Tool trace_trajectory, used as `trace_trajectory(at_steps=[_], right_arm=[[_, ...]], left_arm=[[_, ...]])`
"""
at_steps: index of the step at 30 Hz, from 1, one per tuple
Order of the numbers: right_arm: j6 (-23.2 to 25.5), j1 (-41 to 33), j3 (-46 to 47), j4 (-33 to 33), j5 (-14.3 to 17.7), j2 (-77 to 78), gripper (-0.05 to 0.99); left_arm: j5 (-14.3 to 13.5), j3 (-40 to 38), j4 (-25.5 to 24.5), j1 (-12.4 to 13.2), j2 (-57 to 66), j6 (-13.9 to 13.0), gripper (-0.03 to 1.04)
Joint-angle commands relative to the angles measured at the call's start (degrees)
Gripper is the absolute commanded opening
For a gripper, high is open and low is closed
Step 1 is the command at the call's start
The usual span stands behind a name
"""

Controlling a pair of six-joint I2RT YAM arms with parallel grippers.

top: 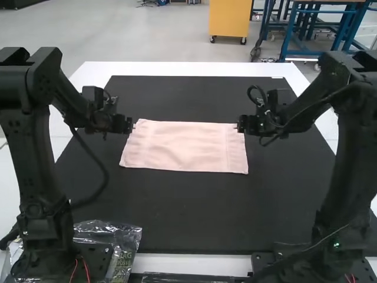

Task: Fold the towel.

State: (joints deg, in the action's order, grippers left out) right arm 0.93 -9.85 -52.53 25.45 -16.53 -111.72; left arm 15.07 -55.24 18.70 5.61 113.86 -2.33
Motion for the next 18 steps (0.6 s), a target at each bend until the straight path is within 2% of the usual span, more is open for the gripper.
trace_trajectory(at_steps=[1,10,18], right_arm=[[0.5,-0.4,-2.7,0.7,-0.2,-2.0,0.91],[0.2,-0.3,-6.0,0.6,-0.1,-7.0,0.91],[-0.8,-0.4,-8.0,0.6,0.2,-10.7,0.91]], left_arm=[[1.0,-3.0,0.4,-0.7,1.1,-1.4,0.95],[1.0,-8.3,-1.1,-2.4,5.1,-1.2,0.94],[0.9,-9.1,-1.4,-2.5,7.5,-1.3,0.94]])
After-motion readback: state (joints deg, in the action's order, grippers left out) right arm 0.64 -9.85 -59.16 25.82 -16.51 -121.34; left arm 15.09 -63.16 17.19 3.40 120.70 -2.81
